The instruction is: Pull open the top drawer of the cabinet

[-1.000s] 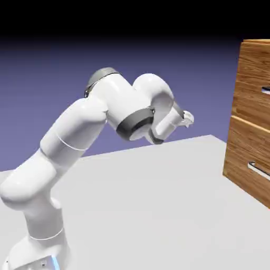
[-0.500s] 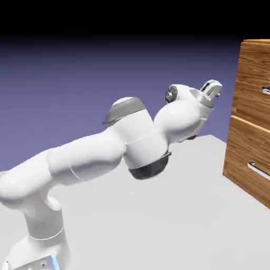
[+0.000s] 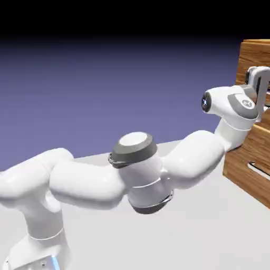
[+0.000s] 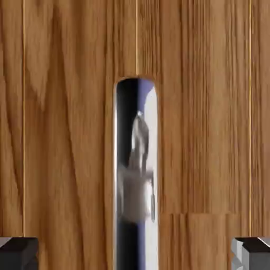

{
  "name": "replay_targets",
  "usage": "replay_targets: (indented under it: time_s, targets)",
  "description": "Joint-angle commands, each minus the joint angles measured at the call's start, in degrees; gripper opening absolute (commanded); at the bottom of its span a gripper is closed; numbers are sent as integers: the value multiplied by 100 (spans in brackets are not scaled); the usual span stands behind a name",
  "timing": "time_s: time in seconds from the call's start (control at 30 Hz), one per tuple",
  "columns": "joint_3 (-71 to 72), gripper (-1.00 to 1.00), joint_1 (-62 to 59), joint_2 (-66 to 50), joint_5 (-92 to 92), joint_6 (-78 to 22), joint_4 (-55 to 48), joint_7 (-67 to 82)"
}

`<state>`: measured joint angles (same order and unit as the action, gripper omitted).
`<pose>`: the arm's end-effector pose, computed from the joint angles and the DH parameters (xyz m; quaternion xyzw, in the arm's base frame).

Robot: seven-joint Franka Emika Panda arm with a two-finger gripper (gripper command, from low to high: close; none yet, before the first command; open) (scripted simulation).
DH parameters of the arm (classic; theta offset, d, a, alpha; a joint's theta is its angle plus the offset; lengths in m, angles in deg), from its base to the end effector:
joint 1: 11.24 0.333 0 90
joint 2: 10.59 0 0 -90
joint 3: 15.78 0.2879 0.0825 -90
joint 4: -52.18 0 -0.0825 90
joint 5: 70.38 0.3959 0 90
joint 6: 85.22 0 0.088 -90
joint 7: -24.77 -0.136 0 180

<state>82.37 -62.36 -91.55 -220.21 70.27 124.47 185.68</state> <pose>0.7665 -0.0175 0.5088 -0.2709 0.6534 -0.2696 0.6535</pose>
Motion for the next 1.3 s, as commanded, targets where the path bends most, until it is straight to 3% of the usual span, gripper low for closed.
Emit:
replay_targets:
  time_s: [0.0,0.17,0.2,1.27]
  targets:
    - [-10,0,135,-17,50,68,-208,95]
    - [-52,0,691,-86,257,351,-1067,488]
    - [-52,-100,691,-86,257,351,-1067,488]
    - [1203,-100,-3196,-1495,-305,-2205,5368,186]
